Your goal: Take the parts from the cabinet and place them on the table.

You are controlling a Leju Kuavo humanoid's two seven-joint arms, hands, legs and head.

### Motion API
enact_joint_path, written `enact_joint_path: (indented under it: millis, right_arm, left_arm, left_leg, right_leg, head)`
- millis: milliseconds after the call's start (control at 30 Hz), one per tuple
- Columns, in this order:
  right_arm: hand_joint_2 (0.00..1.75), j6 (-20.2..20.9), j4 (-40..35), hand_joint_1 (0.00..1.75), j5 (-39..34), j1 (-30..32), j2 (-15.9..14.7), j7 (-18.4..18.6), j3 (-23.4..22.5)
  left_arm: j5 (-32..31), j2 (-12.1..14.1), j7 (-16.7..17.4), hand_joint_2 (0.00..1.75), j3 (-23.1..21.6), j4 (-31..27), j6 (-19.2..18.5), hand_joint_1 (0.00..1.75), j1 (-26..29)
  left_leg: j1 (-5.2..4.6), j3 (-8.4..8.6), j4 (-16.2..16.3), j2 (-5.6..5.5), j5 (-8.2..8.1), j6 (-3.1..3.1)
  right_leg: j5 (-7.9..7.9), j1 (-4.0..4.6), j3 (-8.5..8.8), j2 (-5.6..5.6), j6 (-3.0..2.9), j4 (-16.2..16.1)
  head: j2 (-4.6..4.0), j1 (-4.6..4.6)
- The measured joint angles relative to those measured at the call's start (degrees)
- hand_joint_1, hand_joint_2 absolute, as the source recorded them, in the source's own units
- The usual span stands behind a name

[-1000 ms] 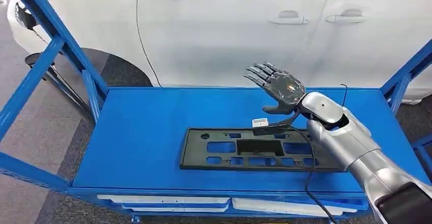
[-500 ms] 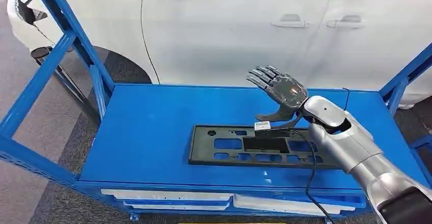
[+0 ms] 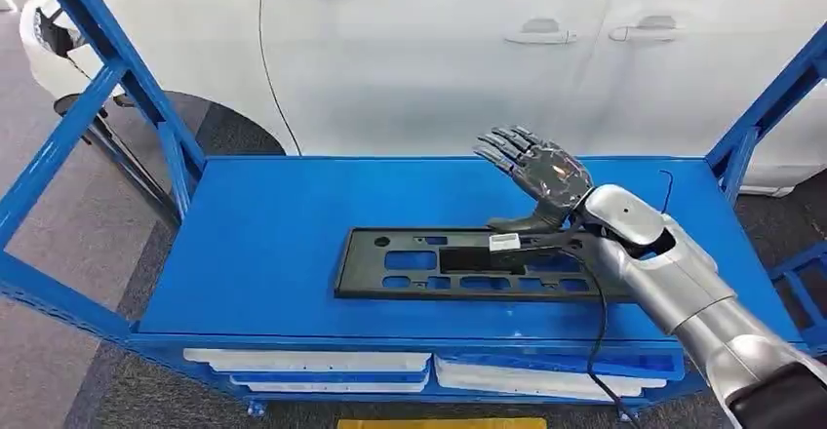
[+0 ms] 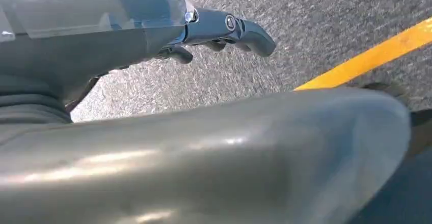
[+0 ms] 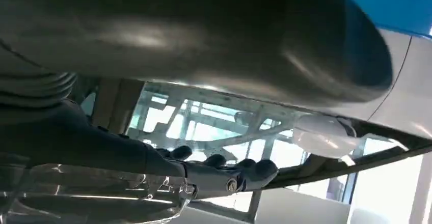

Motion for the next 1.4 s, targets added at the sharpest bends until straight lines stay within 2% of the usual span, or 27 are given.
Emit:
enact_joint_path:
  millis: [67,100,133,200,233,267,333,400,433,467,533,567,600,633,700,733,867,900,967,1033,1067,1100,1167,1233,1267,1333,1400]
  right_arm:
    - [0.00,0.1,0.0,0.00,0.0,0.1,0.0,0.0,0.0]
    - [0.00,0.1,0.0,0.00,0.1,0.1,0.0,0.0,0.0]
    - [0.00,0.1,0.0,0.00,0.1,0.1,0.0,0.0,0.0]
    - [0.00,0.1,-0.2,0.00,0.2,0.1,0.0,0.1,0.0]
    - [0.00,0.1,-0.6,0.00,0.3,0.0,-0.2,0.2,-0.1]
    - [0.00,0.1,-0.9,0.00,0.3,0.0,-0.4,0.2,-0.3]
    - [0.00,0.1,-1.0,0.00,0.4,0.0,-0.6,0.3,-0.5]
    - [0.00,0.1,-1.5,0.00,0.5,0.2,-1.0,0.2,-0.6]
    - [0.00,0.2,-1.7,0.00,0.5,0.2,-1.2,0.3,-0.7]
    - [0.00,0.2,-1.9,0.00,0.6,0.2,-1.5,0.3,-0.8]
    - [0.00,0.3,-2.0,0.00,0.7,0.5,-1.8,0.3,-0.9]
    - [0.00,0.4,-2.0,0.00,0.8,0.7,-1.8,0.3,-0.9]
    - [0.00,0.6,-2.0,0.00,0.8,0.9,-1.9,0.3,-0.9]
    - [0.00,0.8,-2.0,0.00,0.8,0.9,-1.9,0.3,-0.9]
    - [0.00,0.9,-2.3,0.00,0.9,0.7,-1.9,0.3,-1.0]
    - [0.00,0.9,-2.4,0.00,0.9,0.4,-1.9,0.4,-1.1]
    - [0.00,0.9,-2.4,0.00,1.1,0.3,-1.8,0.4,-1.3]
    - [0.00,0.9,-2.4,0.00,1.2,0.3,-1.8,0.4,-1.3]
    - [0.00,0.8,-2.4,0.00,1.4,0.3,-1.8,0.5,-1.3]
    - [0.00,0.7,-2.4,0.00,1.4,0.6,-1.8,0.5,-1.3]
    - [0.00,0.6,-2.4,0.00,1.4,0.9,-1.8,0.5,-1.3]
    - [0.00,0.5,-2.5,0.00,1.4,1.2,-1.8,0.5,-1.3]
    - [0.00,0.5,-2.7,0.00,1.4,1.8,-1.9,0.5,-1.3]
    - [0.00,0.3,-2.9,0.00,1.4,1.8,-1.9,0.5,-1.5]
    - [0.00,0.2,-3.0,0.00,1.4,1.8,-1.9,0.5,-1.6]
    - [0.00,0.1,-3.2,0.00,1.5,1.8,-2.1,0.5,-1.7]
    - [0.00,0.1,-3.7,0.00,1.8,2.0,-2.2,0.7,-1.9]
  left_arm:
    - [0.0,0.0,0.0,0.00,0.0,0.0,0.0,0.00,0.0]
    - [0.0,0.0,0.0,0.00,0.0,0.0,0.0,0.00,0.0]
    - [0.0,0.0,0.0,0.00,0.0,0.0,0.0,0.00,0.0]
    - [0.1,0.0,0.0,0.00,0.0,0.0,-0.2,0.00,-0.1]
    - [0.1,0.1,0.0,0.00,0.0,0.0,-0.2,0.00,-0.2]
    - [0.2,0.1,0.1,0.00,0.0,0.0,-0.2,0.00,-0.3]
    - [0.4,0.0,0.1,0.00,0.0,0.0,-0.2,0.00,-0.3]
    - [0.4,0.0,0.1,0.00,0.0,0.0,-0.2,0.00,-0.2]
    - [0.4,0.0,0.2,0.00,0.0,0.0,-0.2,0.00,-0.3]
    - [0.4,0.0,0.2,0.00,0.0,0.0,-0.2,0.00,-0.4]
    - [0.4,-0.1,0.2,0.00,0.0,0.0,-0.2,0.00,-0.4]
    - [0.4,-0.1,0.2,0.00,0.0,0.0,-0.2,0.00,-0.3]
    - [0.4,-0.1,0.2,0.00,0.0,0.0,-0.2,0.00,-0.3]
    - [0.4,-0.1,0.1,0.00,0.0,0.0,-0.2,0.00,-0.3]
    - [0.4,-0.2,0.1,0.00,0.0,0.0,-0.3,0.00,-0.3]
    - [0.4,-0.2,0.1,0.00,0.0,0.0,-0.3,0.00,-0.4]
    - [0.4,-0.2,0.1,0.00,0.0,0.0,-0.2,0.00,-0.4]
    - [0.4,-0.2,0.1,0.00,0.0,0.0,-0.2,0.00,-0.4]
    - [0.4,-0.2,0.1,0.00,0.0,0.0,-0.2,0.00,-0.4]
    - [0.4,-0.2,0.0,0.00,0.0,0.0,-0.2,0.00,-0.3]
    - [0.4,-0.2,0.0,0.00,0.0,0.0,-0.2,0.00,-0.3]
    - [0.4,-0.2,0.0,0.00,0.0,0.0,-0.2,0.00,-0.3]
    - [0.4,-0.1,0.0,0.00,0.0,0.0,-0.2,0.00,-0.3]
    - [0.4,-0.1,0.0,0.00,0.0,0.0,-0.2,0.00,-0.4]
    - [0.4,0.1,0.0,0.00,0.0,0.0,-0.2,0.00,-0.5]
    - [0.4,0.1,-0.1,0.00,-0.1,0.0,-0.1,0.00,-0.5]
    - [0.4,0.0,-0.1,0.00,-0.1,0.0,-0.1,0.00,-0.4]
  left_leg:
    - [0.00,-2.30,6.9,0.00,-2.55,-0.15]
    - [-0.01,-1.73,6.8,0.00,-1.91,-0.07]
    - [-0.03,0.01,4.5,0.00,-0.43,0.08]
    - [-0.09,6.03,-4.9,-0.01,3.21,0.77]
    - [-0.27,8.70,-9.0,-0.06,3.46,1.34]
    - [-0.54,9.60,-10.8,-0.05,3.40,1.59]
    - [-0.67,9.28,-11.0,-0.07,3.57,1.83]
    - [-0.19,8.92,-11.9,0.11,4.37,2.68]
    - [-0.17,8.92,-12.1,0.23,5.01,2.94]
    - [-0.14,8.40,-12.2,0.24,5.44,3.40]
    - [-0.22,7.41,-12.1,0.30,6.11,3.45]
    - [-0.22,6.88,-12.1,0.33,6.44,3.44]
    - [-0.21,6.33,-11.9,0.35,6.78,3.36]
    - [-0.18,5.79,-11.7,0.35,7.08,3.26]
    - [-0.13,5.01,-11.3,0.34,7.42,2.91]
    - [-0.15,4.60,-10.8,0.34,7.56,2.63]
    - [-0.38,3.90,-10.8,0.18,8.67,1.18]
    - [-0.51,3.57,-10.7,0.12,8.83,0.85]
    - [-0.23,2.13,-7.1,0.13,4.25,0.38]
    - [-0.13,-0.62,1.5,0.15,-1.54,0.02]
    - [-0.13,-1.68,5.6,0.15,-3.10,-0.07]
    - [-0.14,-1.66,7.1,0.15,-2.99,-0.01]
    - [-0.17,2.05,2.8,0.15,0.33,0.50]
    - [-0.58,8.72,-7.2,0.10,3.19,1.65]
    - [-0.86,10.60,-10.6,0.12,1.87,2.25]
    - [-1.15,10.52,-11.5,0.11,2.17,2.28]
    - [-0.90,10.46,-12.2,0.10,3.00,3.03]
  right_leg:
    - [0.50,0.35,-0.67,-0.01,-0.14,0.0]
    - [0.72,0.48,-0.99,0.01,-0.14,0.1]
    - [0.96,0.59,-1.18,0.01,-0.10,0.1]
    - [1.36,0.75,-1.49,0.03,0.10,0.3]
    - [1.47,0.82,-1.70,0.02,0.27,0.4]
    - [1.65,1.08,-2.02,0.02,0.57,0.5]
    - [2.24,0.92,-2.09,-0.01,1.32,0.4]
    - [2.43,1.12,-2.25,0.04,1.96,0.4]
    - [0.87,0.77,-2.89,0.06,2.25,1.4]
    - [-2.02,0.63,-4.07,0.03,2.56,4.5]
    - [-7.35,0.34,-7.29,0.02,3.03,13.6]
    - [-8.51,0.25,-8.32,0.02,3.20,17.1]
    - [-8.28,0.16,-8.24,0.01,3.31,18.1]
    - [-6.82,0.03,-6.51,0.00,3.38,16.0]
    - [-3.17,-0.23,-0.48,-0.01,3.40,6.8]
    - [-2.95,-0.31,2.80,-0.02,3.32,1.4]
    - [-2.50,0.49,2.24,0.21,1.71,0.9]
    - [-1.94,0.03,1.98,0.15,1.10,0.5]
    - [-1.04,-0.02,1.02,-0.08,0.18,0.4]
    - [-0.20,0.22,-0.10,-0.11,-0.07,0.4]
    - [0.20,0.37,-0.76,-0.11,-0.11,0.5]
    - [0.57,0.50,-1.22,-0.11,-0.12,0.5]
    - [1.30,0.85,-2.12,-0.07,-0.09,0.5]
    - [1.90,1.08,-2.65,0.02,0.02,0.6]
    - [2.17,1.27,-2.87,0.01,0.31,0.6]
    - [2.75,0.91,-3.01,-0.03,1.09,0.6]
    - [3.39,1.06,-2.98,0.00,1.94,0.2]
  head:
    - [0.00,-0.02]
    - [0.00,-0.02]
    - [0.02,-0.02]
    - [0.02,-0.02]
    - [0.02,-0.02]
    - [0.02,0.00]
    - [0.00,0.00]
    - [0.02,-0.02]
    - [0.00,0.00]
    - [0.00,0.00]
    - [0.02,0.00]
    - [0.00,0.00]
    - [0.00,0.00]
    - [0.02,0.00]
    - [0.02,0.00]
    - [0.02,0.00]
    - [0.02,0.00]
    - [0.00,0.00]
    - [0.00,0.00]
    - [0.02,-0.02]
    - [0.00,0.00]
    - [0.02,0.00]
    - [0.02,0.00]
    - [0.02,-0.02]
    - [0.02,-0.02]
    - [0.02,0.00]
    - [0.00,-0.02]
